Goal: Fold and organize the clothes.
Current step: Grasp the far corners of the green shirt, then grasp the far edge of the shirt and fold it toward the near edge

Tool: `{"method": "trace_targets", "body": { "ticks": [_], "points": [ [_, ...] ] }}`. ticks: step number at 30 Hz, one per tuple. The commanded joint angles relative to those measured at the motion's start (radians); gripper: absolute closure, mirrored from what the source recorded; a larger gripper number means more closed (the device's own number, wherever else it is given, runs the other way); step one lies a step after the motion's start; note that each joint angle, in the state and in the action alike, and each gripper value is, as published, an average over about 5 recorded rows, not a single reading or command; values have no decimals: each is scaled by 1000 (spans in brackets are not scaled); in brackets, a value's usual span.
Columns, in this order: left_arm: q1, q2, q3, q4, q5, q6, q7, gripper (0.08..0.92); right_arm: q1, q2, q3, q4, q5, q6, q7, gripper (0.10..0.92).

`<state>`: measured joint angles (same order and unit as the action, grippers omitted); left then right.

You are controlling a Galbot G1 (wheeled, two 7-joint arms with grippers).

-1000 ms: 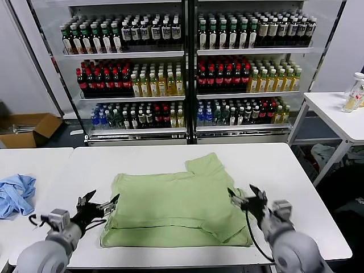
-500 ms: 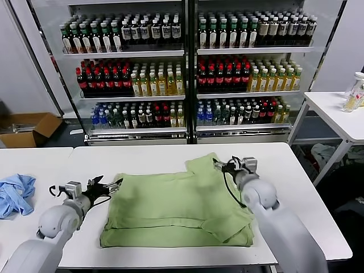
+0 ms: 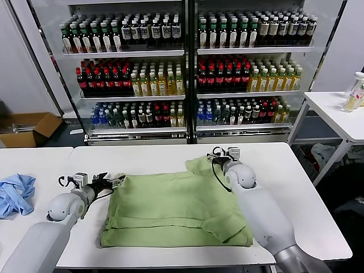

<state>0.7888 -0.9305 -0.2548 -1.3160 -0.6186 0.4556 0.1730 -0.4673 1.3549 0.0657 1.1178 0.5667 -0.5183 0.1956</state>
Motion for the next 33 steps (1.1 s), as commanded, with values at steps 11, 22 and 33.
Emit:
{"method": "trace_targets", "body": {
  "ticks": [11, 22, 33],
  "points": [
    [-6, -6, 8, 45, 7, 2, 61, 466, 60, 91, 11, -177, -48, 24, -12, 492],
    [36, -21, -20, 2, 8, -9, 69, 787, 47, 56, 6, -124, -41, 50, -19, 804],
    [122, 51, -99, -186, -108, -26, 26, 913, -141, -141, 25, 376, 179, -3, 39, 919]
  ]
}}
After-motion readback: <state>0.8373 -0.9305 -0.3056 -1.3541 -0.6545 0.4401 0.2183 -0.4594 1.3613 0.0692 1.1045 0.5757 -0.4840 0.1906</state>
